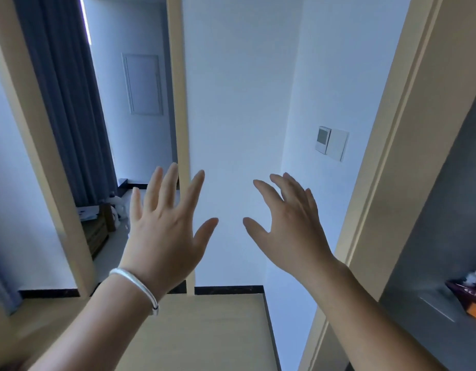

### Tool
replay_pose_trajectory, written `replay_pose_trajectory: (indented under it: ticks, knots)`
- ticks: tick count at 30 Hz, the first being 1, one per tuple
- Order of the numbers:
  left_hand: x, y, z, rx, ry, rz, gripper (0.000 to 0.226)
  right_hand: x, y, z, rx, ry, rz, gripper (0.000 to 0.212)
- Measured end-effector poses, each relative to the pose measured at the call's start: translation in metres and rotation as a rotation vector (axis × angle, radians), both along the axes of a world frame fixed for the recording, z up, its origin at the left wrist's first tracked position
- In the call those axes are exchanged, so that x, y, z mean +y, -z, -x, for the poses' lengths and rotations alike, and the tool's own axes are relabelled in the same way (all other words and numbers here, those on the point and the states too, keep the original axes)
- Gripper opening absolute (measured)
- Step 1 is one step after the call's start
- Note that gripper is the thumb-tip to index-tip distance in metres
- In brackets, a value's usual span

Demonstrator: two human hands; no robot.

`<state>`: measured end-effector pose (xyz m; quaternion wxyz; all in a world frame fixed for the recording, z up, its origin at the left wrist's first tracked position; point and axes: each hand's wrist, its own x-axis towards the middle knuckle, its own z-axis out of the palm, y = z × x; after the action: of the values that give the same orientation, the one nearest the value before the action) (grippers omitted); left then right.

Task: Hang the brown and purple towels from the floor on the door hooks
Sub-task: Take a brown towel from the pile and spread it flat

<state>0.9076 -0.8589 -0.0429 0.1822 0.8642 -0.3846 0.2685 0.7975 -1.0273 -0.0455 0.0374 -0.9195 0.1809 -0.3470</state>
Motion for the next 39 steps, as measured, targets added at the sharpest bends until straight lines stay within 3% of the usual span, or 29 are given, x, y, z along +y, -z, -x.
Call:
replay_pose_trajectory:
  ticks: [10,22,30,39]
  knots:
    - [-0.077,0.005,-0.114,0.038,-0.023,0.032,0.075,-0.084,0.007,-0.113,-0.001,-0.039,-0.002,0.060]
    - [-0.146,-0.003,-0.353,0.064,-0.081,0.158,0.073,-0.155,-0.010,-0.360,0.040,-0.121,0.062,0.058]
    - [-0.108,0.010,-0.470,0.065,-0.262,0.177,0.071,-0.135,0.001,-0.513,0.083,-0.329,0.047,0.059]
    - [-0.005,0.051,-0.566,0.168,-0.718,0.140,0.073,-0.044,0.041,-0.705,0.078,-0.784,0.000,0.056]
